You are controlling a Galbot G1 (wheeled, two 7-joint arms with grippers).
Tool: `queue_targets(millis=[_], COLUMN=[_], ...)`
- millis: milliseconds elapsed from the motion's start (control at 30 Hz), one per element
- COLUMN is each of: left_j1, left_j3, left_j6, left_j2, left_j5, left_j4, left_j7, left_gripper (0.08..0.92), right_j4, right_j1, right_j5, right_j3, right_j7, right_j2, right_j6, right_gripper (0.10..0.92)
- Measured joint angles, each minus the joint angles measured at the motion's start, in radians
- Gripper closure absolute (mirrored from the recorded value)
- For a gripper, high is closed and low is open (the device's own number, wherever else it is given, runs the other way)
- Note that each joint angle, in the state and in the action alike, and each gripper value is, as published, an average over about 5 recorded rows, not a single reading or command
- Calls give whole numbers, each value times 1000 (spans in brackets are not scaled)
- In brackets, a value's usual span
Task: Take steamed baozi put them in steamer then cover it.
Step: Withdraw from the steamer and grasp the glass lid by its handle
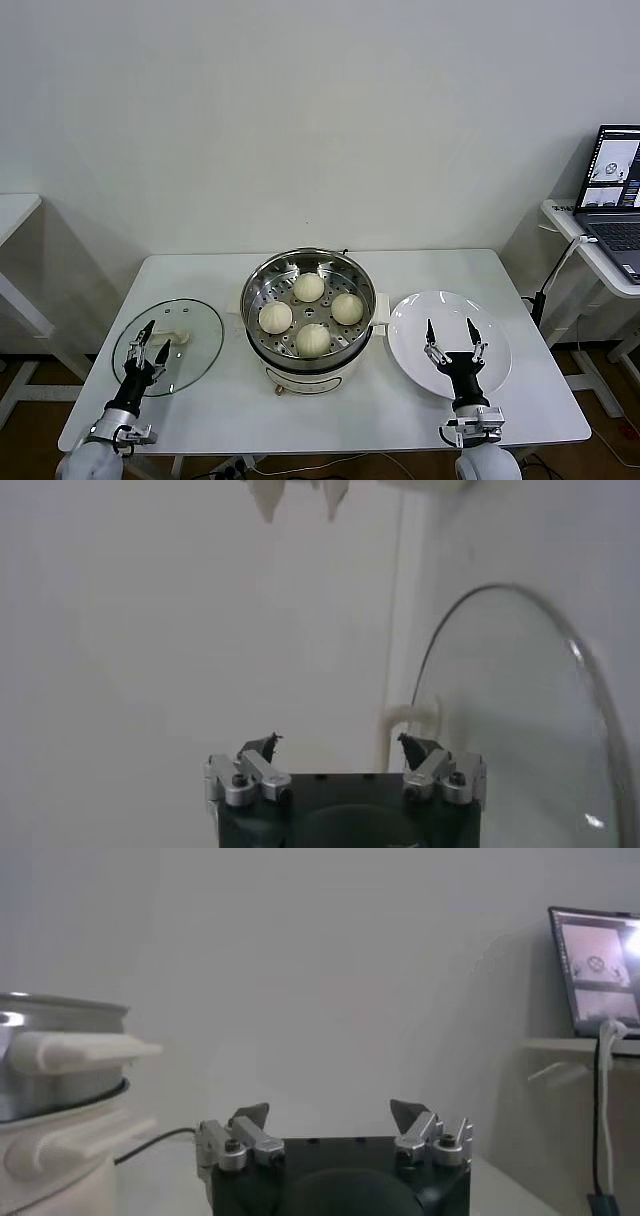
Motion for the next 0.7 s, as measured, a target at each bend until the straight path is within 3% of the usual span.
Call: queue_targets(millis=[700], left_j1=[-60], left_j3=[46], left_j6=[131], left_j2=[18], left_j5=[-30], left_j4=[13], left_j7=[91], left_gripper=[177], right_j4=[-18], right_j1=[-7], right_j5=[-27], right_j3=[6], right_j7=[-1], right_j2=[11], right_j6=[15], right_gripper=[203])
